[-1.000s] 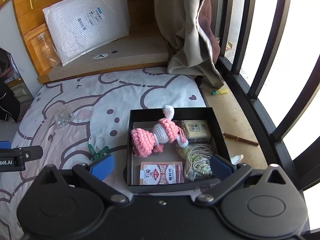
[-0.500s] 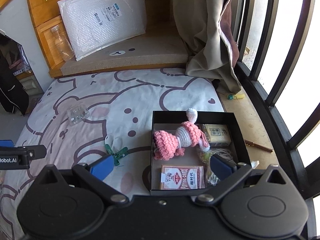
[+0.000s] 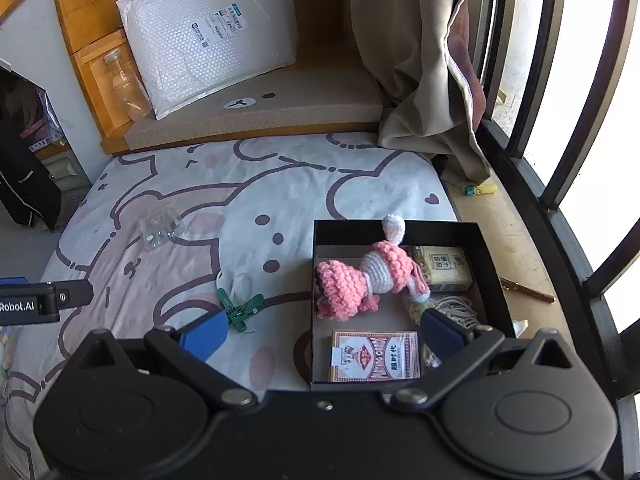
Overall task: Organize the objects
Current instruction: 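Move the left tool toward the green clip on the bed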
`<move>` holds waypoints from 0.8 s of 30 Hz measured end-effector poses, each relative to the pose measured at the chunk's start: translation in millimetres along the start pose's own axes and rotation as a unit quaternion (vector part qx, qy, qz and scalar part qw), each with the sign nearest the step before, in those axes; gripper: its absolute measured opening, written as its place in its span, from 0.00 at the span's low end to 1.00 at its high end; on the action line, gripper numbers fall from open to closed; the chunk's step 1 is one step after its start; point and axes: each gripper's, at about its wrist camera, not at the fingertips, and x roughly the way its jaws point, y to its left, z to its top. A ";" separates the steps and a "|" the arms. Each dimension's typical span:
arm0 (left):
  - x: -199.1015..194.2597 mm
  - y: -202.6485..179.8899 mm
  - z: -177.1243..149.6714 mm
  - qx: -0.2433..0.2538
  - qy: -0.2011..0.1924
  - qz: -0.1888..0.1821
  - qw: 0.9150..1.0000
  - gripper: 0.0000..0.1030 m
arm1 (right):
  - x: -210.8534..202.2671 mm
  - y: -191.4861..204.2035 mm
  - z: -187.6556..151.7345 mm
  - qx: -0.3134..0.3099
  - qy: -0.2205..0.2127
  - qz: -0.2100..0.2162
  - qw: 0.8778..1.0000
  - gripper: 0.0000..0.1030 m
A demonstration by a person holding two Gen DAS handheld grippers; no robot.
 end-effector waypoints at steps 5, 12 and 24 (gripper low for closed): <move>4.4 4.3 3.8 -0.008 -0.001 0.001 1.000 1.00 | 2.8 1.4 3.1 -0.001 -0.002 0.002 1.000 1.00; 8.3 7.6 21.1 -0.010 -0.005 -0.005 1.000 1.00 | 13.3 7.0 20.5 -0.007 0.020 0.000 1.000 1.00; 48.4 20.1 72.3 -0.021 -0.007 -0.010 1.000 0.98 | 49.9 12.9 49.4 0.055 0.043 0.025 0.997 0.95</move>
